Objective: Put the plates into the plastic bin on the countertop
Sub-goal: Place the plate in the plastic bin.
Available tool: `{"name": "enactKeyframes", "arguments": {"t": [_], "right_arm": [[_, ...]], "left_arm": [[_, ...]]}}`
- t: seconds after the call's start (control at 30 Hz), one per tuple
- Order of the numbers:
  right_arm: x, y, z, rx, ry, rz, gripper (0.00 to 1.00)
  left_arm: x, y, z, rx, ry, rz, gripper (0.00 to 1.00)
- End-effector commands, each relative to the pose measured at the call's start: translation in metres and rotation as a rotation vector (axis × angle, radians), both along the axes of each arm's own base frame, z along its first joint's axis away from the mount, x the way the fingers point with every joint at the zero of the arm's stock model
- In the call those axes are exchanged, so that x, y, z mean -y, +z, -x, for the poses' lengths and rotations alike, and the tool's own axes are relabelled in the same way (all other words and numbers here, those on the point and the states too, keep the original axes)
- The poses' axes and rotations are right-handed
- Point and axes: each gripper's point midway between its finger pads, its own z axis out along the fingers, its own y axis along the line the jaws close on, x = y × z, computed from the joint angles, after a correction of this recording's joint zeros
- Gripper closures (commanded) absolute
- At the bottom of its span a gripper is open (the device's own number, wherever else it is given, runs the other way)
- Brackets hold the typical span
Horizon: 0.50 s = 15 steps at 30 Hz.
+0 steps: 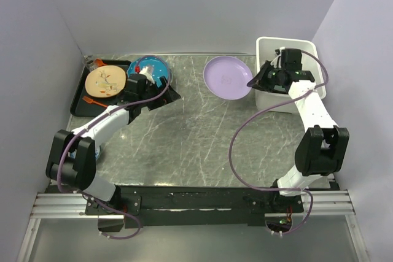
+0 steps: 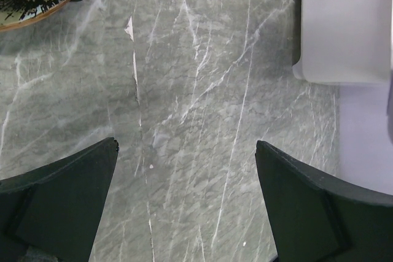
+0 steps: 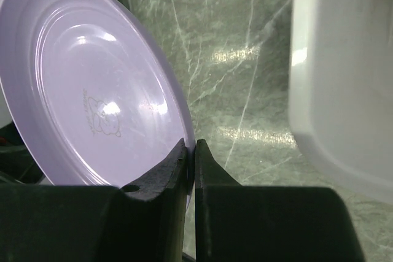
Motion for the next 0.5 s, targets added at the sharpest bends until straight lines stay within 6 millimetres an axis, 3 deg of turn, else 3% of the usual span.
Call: {"name": "enactKeyframes", "arguments": {"t": [0.0,0.47], "right_arm": [[0.013,0.056,-0.012,0.164,-0.029,-0.038,1.0],[0.068,0.07,-0.03,0.225,-0.182,-0.076,1.0]], "left_arm": [[0.008,0.018,-0.01,0.041,-0.017,0.044,0.01],[0.013,0.01,-0.009,0.023,-0.042,0.051,0.01]]}}
